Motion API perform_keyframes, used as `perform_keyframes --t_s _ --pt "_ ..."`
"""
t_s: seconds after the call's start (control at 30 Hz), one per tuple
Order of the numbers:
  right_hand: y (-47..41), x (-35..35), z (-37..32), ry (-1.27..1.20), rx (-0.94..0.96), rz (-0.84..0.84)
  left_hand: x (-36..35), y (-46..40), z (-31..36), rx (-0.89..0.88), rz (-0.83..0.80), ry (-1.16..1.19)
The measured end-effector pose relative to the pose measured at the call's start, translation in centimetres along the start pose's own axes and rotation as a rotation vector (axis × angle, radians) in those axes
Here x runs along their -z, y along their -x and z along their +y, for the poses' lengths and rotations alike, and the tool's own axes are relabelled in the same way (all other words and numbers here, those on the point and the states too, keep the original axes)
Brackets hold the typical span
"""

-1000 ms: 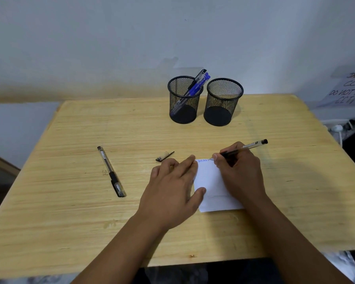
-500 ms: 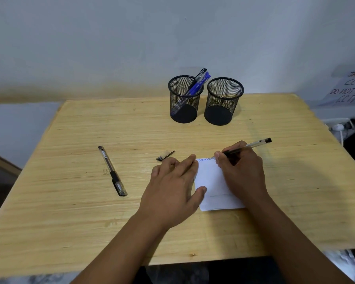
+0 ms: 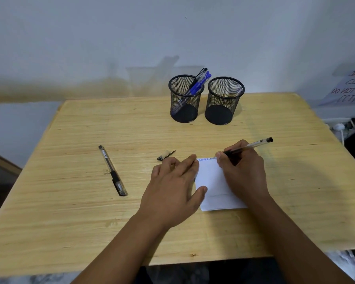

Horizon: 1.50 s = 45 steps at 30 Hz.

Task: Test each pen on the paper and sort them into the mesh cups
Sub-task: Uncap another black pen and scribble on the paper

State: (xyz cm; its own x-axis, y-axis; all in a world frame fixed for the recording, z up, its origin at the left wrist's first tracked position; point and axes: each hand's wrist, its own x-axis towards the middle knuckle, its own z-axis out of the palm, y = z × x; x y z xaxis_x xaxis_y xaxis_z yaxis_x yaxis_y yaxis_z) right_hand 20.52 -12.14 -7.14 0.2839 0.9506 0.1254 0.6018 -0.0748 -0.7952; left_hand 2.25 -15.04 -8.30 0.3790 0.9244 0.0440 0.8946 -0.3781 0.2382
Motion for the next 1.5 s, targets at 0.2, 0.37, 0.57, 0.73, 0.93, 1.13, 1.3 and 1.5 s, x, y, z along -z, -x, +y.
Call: perform_keyframes --t_s 0.2,0.37,0.57,0.73,0.93,1.13,1.3,1.5 --pt "0.1 0.0 -0.1 0.009 0.004 -0.008 0.0 0.0 -0.1 -0.003 0.007 -0.003" --pt "0.0 0.0 0.0 -0.026 -0.016 0.008 -0.2 -0.1 -0.1 -0.002 0.006 -0.004" --pt "0.3 -0.1 -0.2 -0.012 0.009 -0.003 -0.2 0.0 -0.2 -0.004 0.01 0.001" --pt "0.1 0.0 -0.1 -0.005 -0.012 0.008 -0.1 0.0 -0.1 -0.006 0.007 0.003" --pt "0.1 0.0 0.2 -0.055 -0.009 0.033 -0.1 0.0 -0.1 0.0 0.005 0.014" --pt "0.0 0.8 0.2 -0.197 -0.086 0.079 0.1 -0.1 0.0 0.017 0.002 0.025" --pt "-0.6 1.2 0.3 -0.259 -0.127 0.015 0.2 -0.2 0.3 0.043 -0.002 0.069" --pt "-0.6 2.1 -1.2 -0.408 -0.116 0.006 0.8 -0.4 0.1 0.052 -0.002 0.205"
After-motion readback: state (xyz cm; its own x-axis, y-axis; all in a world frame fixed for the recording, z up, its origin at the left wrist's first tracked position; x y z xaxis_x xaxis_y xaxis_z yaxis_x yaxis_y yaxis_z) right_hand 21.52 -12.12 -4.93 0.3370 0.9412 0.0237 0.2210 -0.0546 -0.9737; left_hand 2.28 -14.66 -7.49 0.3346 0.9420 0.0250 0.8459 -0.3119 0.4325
